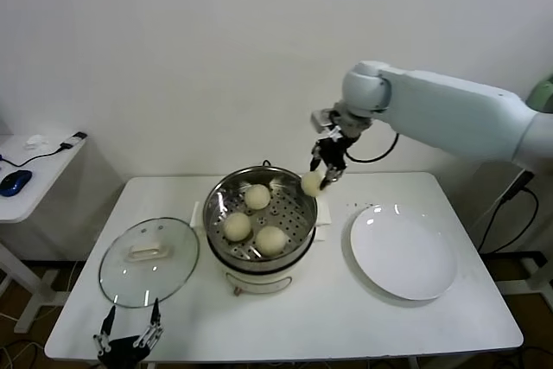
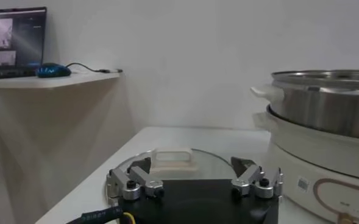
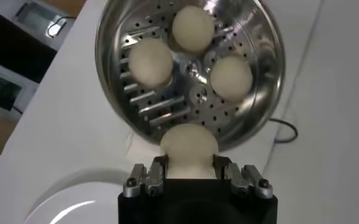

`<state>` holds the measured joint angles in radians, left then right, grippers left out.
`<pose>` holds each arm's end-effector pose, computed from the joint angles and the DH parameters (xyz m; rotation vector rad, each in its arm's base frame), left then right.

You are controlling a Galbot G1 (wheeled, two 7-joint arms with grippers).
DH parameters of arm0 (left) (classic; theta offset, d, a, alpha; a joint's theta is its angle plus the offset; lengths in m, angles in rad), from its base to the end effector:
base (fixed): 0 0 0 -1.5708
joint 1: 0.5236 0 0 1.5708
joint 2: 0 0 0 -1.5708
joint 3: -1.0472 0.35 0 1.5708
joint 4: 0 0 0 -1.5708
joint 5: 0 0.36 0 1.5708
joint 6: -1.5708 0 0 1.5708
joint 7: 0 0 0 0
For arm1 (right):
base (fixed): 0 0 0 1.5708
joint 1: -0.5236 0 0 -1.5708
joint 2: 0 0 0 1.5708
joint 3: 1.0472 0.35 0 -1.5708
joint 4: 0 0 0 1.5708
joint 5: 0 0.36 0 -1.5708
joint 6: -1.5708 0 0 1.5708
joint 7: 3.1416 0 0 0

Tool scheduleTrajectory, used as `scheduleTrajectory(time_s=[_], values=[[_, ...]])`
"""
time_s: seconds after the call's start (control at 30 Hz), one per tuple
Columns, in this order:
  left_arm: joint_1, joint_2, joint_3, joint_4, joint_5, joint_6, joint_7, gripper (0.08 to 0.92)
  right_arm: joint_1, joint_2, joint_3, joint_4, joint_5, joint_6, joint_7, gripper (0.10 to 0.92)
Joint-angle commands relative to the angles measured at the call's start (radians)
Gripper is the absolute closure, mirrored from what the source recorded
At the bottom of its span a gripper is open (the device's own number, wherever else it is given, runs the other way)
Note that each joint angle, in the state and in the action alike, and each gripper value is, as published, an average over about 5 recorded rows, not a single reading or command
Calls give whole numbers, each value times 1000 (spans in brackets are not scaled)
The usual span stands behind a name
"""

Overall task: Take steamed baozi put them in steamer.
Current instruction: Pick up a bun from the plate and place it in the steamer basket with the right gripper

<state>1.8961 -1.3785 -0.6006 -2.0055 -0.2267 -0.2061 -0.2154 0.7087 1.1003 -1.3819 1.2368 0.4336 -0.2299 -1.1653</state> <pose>0.0726 0.0626 -0.3699 0.3080 -2.9221 0.0014 0.5737 0.0742 -0.0062 1.6007 -1.2209 1.5579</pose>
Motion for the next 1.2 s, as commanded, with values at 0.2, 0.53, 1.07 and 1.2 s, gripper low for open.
scheduleTrajectory(time_s=[0.2,0.53,1.07,1.2], values=[[1,2,-2,-3,-3,-1,-1,177,-76,198,-66,-104,-18,-27,68,499],[11,3,-9,-7,-3,-6,-3,177,-146,216,-64,-151,-71,-25,78,492],[9,2,-20,-12,-5,-4,-8,177,-182,161,35,-116,-92,-15,98,239],[9,2,-22,-14,-1,-3,-9,177,-184,74,146,-55,-98,2,102,205]])
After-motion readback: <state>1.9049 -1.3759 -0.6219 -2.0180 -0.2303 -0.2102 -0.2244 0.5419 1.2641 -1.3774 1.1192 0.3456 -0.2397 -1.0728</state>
